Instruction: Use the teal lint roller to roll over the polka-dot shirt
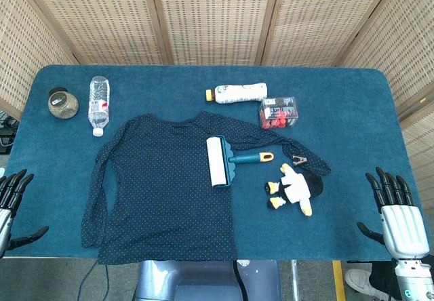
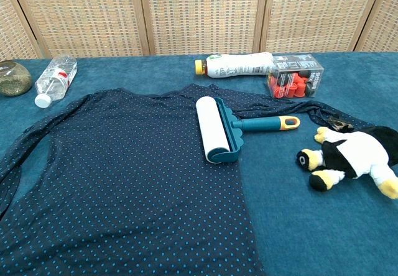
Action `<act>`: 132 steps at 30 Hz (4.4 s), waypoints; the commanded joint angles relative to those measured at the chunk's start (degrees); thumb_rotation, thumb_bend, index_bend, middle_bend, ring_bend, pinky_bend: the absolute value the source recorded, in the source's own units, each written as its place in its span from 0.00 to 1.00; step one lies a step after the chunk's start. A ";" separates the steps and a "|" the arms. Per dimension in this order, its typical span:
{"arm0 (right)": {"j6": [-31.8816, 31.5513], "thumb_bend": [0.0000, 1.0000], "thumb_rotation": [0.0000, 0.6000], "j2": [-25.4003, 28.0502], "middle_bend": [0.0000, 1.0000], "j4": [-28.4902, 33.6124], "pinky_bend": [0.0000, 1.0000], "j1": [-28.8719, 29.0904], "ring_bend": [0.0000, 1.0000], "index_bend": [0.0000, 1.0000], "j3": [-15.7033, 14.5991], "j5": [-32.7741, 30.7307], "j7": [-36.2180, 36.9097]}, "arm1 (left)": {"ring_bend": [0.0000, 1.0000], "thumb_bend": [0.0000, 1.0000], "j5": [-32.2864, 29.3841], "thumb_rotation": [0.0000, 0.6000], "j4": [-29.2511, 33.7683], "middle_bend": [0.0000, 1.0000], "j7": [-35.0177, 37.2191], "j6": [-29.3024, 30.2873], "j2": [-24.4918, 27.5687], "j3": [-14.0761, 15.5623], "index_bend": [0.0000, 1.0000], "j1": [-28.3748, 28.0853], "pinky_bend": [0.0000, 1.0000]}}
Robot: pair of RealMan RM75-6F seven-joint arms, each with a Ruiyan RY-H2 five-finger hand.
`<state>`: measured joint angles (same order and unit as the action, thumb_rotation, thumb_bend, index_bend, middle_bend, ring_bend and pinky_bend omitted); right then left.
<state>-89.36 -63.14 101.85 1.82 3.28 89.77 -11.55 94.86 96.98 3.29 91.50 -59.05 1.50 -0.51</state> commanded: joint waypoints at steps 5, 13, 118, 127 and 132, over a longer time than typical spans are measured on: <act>0.48 0.00 1.00 0.10 0.01 -0.14 0.00 0.40 0.00 0.00 0.26 -0.13 0.62 | 0.00 0.00 0.09 1.00 0.24 0.00 -0.36 -0.20 -0.14 0.06 0.00 -0.11 0.00; 12.06 0.00 1.00 0.58 0.81 0.12 0.74 12.40 0.84 0.00 8.92 -3.66 -2.92 | 0.00 0.00 -2.12 1.00 0.53 0.00 0.38 -1.39 0.14 -1.28 0.00 -1.06 0.00; 23.31 0.84 1.00 -44.42 1.00 -23.37 1.00 70.12 1.00 0.74 16.87 -66.41 -55.91 | 0.00 0.00 -11.74 1.00 -2.31 0.00 9.14 -11.37 2.00 -3.94 0.00 -5.07 0.00; 20.97 0.84 1.00 -51.52 1.00 -26.49 1.00 74.70 1.00 0.74 18.63 -68.99 -60.09 | 0.00 0.00 -11.54 1.00 -2.91 0.00 10.57 -11.66 2.24 -3.86 0.00 -5.24 0.00; 21.16 0.84 1.00 -53.80 1.00 -28.64 1.00 74.85 1.00 0.74 17.50 -67.75 -59.90 | 0.00 0.00 -11.36 1.00 -3.07 0.00 11.04 -11.47 2.29 -3.83 0.00 -5.20 0.00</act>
<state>-68.25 -116.54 73.64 76.71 21.18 21.64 -71.54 83.48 93.93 14.28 80.01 -56.75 -2.33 -5.71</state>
